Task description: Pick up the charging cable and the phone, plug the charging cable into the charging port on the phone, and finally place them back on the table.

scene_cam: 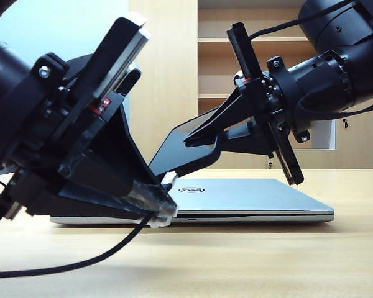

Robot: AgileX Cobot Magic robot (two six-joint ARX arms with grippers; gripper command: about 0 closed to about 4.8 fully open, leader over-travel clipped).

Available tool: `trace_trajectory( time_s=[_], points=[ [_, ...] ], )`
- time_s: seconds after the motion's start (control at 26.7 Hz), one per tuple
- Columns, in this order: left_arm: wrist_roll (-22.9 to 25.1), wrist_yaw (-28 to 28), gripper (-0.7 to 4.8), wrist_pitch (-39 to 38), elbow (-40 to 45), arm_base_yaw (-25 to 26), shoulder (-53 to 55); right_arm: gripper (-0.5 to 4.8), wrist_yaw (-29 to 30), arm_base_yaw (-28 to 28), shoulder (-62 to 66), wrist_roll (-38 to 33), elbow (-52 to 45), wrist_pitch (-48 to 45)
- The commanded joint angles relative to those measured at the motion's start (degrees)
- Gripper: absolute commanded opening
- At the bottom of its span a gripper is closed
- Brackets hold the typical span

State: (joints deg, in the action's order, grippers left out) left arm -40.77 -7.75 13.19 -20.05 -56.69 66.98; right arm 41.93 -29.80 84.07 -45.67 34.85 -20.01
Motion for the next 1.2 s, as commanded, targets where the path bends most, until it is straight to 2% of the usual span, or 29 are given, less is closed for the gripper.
trace_trajectory(
  time_s=[0.04, 0.45, 0.64, 1.2],
  points=[
    [0.1, 0.9, -0.07, 2.4, -0.2, 0.1, -0.2, -0.06, 1.9, -0.3, -0.3, 0.4, 0.3, -0.9],
    [0.3, 0.9, -0.07, 2.3, -0.2, 0.1, -0.2, -0.06, 4.7, -0.3, -0.3, 2.6, 0.3, 0.2],
    [0.2, 0.9, -0.07, 2.3, -0.2, 0.1, -0.2, -0.06, 5.8, -0.3, -0.3, -0.7, 0.3, 0.7],
    [0.2, 0.9, -0.07, 2.3, -0.2, 0.1, -0.2, -0.06, 2.5, -0.2, -0.3, -3.9, 0.4, -1.3]
  ],
)
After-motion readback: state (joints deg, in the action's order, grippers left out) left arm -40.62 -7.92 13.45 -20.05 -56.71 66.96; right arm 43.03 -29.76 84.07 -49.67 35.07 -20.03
